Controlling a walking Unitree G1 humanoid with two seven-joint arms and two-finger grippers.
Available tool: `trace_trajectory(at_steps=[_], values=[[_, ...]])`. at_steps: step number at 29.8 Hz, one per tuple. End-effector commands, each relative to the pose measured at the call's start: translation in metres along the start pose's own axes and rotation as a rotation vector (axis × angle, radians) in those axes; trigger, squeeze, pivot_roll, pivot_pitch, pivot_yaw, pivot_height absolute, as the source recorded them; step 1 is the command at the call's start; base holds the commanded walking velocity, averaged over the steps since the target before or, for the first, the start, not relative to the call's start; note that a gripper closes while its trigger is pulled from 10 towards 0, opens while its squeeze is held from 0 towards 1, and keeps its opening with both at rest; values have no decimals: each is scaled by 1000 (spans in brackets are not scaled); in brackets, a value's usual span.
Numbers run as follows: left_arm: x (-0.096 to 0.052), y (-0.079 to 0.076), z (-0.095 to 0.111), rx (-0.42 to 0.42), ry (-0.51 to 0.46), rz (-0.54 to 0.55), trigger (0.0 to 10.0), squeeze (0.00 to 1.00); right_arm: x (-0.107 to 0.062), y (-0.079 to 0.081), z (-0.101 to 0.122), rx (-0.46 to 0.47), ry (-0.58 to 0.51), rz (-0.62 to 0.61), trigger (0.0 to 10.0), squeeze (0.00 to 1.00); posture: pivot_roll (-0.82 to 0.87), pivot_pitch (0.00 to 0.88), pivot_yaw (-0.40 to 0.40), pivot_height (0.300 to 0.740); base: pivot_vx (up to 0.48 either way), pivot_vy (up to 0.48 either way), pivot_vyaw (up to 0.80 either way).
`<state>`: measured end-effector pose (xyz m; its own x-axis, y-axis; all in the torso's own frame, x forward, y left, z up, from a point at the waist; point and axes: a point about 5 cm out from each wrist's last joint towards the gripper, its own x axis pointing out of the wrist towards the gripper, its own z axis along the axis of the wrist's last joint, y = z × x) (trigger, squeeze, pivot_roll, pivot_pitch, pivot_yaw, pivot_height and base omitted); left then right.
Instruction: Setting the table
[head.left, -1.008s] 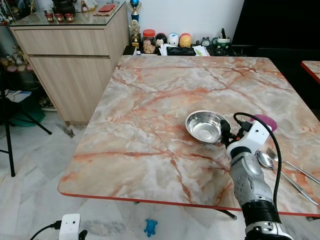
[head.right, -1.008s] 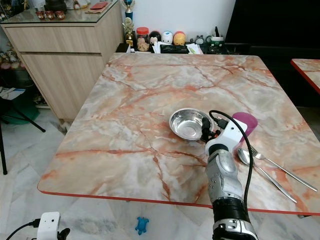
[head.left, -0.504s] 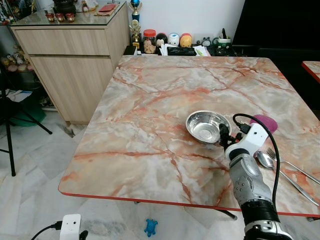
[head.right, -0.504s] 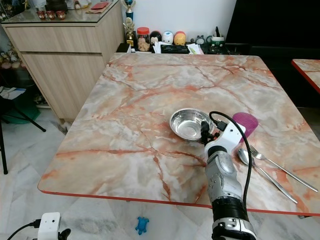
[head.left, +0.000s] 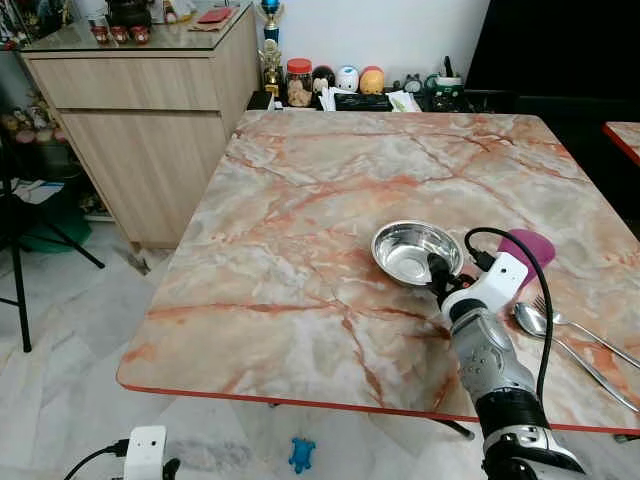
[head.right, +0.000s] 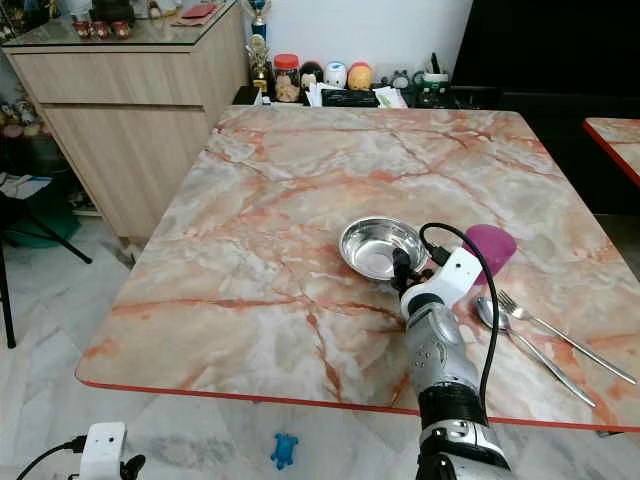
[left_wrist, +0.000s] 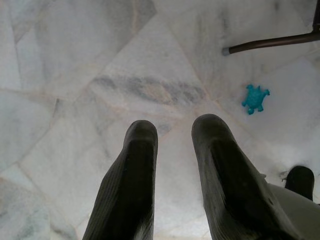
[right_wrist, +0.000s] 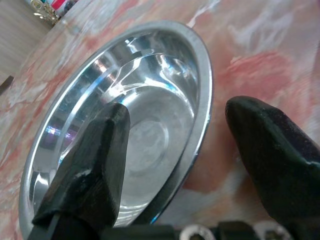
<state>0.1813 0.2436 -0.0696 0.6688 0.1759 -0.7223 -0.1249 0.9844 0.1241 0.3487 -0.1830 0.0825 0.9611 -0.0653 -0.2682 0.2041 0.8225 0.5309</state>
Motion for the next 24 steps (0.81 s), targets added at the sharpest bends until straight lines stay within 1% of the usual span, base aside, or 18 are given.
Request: trace_trajectory(at_steps=[1, 3, 4, 5, 6, 7, 24], values=[[0, -1, 0, 13, 4, 1, 10000, 0, 2, 4, -1, 6, 18, 8, 10000, 0, 68, 0, -4, 740, 0, 0, 0], [0, -2, 0, 13, 4, 0, 10000, 0, 2, 3, -1, 6, 16, 8, 10000, 0, 69, 0, -4, 740, 0, 0, 0], [0, -2, 0, 14, 5, 0, 10000, 0, 2, 3, -1, 7, 16, 8, 6980, 0, 69, 0, -4, 740, 0, 0, 0], [0, -2, -1, 14, 5, -1, 10000, 0, 3, 3, -1, 7, 16, 8, 3255, 0, 71, 0, -4, 740, 0, 0, 0], [0, -2, -1, 15, 5, -1, 10000, 0, 3, 4, -1, 8, 16, 9, 3255, 0, 71, 0, -4, 740, 0, 0, 0], [0, -2, -1, 16, 5, -1, 10000, 0, 3, 4, -1, 8, 15, 11, 0, 0, 71, 0, -4, 740, 0, 0, 0], [0, -4, -1, 17, 7, -6, 10000, 0, 3, 2, -1, 9, 6, 10, 0, 0, 70, 0, -6, 740, 0, 0, 0]])
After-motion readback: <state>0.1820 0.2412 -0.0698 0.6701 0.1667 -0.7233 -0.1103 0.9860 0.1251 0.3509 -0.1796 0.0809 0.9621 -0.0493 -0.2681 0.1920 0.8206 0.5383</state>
